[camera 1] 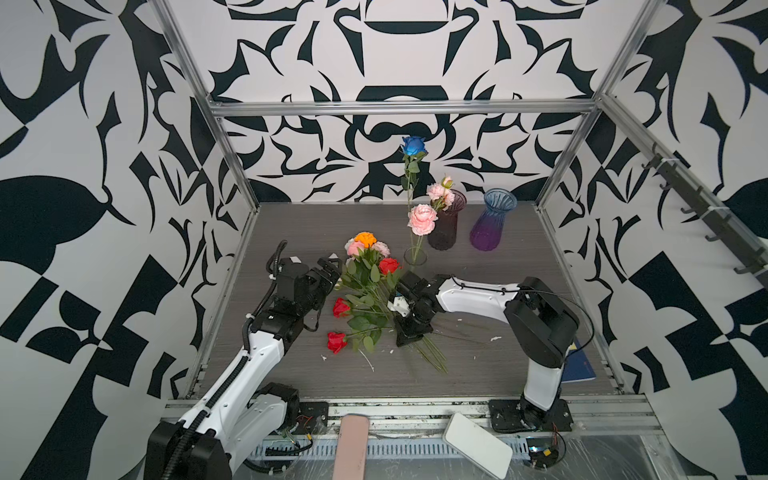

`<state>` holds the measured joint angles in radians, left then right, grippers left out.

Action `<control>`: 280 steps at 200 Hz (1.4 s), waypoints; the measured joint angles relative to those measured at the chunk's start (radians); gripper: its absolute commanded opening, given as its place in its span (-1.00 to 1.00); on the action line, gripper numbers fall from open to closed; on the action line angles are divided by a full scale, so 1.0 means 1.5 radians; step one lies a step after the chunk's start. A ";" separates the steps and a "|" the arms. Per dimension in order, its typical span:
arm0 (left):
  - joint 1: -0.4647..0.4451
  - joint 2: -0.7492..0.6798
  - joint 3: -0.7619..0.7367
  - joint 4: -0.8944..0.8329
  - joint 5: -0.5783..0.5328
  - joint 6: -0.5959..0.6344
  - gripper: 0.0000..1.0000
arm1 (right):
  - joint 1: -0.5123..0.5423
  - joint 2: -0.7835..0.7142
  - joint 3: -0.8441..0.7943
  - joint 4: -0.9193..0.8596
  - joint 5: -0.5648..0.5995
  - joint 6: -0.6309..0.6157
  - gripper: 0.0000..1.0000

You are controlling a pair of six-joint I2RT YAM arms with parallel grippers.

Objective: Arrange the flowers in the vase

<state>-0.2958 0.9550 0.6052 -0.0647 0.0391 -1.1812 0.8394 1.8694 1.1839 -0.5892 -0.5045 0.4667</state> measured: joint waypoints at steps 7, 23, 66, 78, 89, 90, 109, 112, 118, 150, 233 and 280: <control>0.000 0.007 0.011 -0.009 0.005 0.001 0.99 | 0.001 -0.001 0.006 -0.002 0.000 -0.001 -1.00; 0.000 0.031 0.045 -0.026 0.018 0.007 0.99 | 0.001 -0.010 0.022 -0.006 0.000 -0.002 -1.00; 0.000 0.039 0.057 0.019 0.052 0.018 0.99 | 0.001 -0.060 0.082 -0.018 -0.009 -0.002 -1.00; 0.000 0.039 0.047 0.046 0.060 0.019 0.99 | 0.001 -0.074 0.105 -0.019 -0.010 -0.002 -1.00; 0.002 0.042 0.046 0.057 0.072 0.020 0.98 | 0.001 -0.088 0.122 -0.019 -0.010 -0.002 -1.00; 0.002 0.042 0.046 0.058 0.072 0.020 0.98 | 0.001 -0.089 0.124 -0.019 -0.010 -0.002 -1.00; 0.009 0.064 0.060 0.072 0.112 0.038 0.91 | 0.001 -0.110 0.144 -0.018 -0.008 -0.001 -1.00; 0.009 0.068 0.065 0.072 0.119 0.042 0.90 | 0.001 -0.113 0.146 -0.018 -0.008 -0.001 -1.00; 0.010 0.081 0.076 0.076 0.133 0.048 0.87 | 0.001 -0.117 0.150 -0.018 -0.008 0.001 -1.00; 0.012 0.132 0.099 0.172 0.223 0.041 0.50 | 0.001 -0.121 0.164 -0.020 -0.005 0.001 -1.00; 0.014 0.206 0.152 0.250 0.321 0.009 -0.09 | 0.000 -0.152 0.169 -0.022 0.007 0.002 -1.00; 0.014 0.206 0.152 0.273 0.324 -0.005 -0.28 | -0.010 -0.178 0.166 -0.022 0.008 0.001 -1.00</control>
<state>-0.2752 1.2636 0.8326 0.3454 0.5251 -1.1885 0.8238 1.6032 1.4334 -0.6224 -0.4923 0.4679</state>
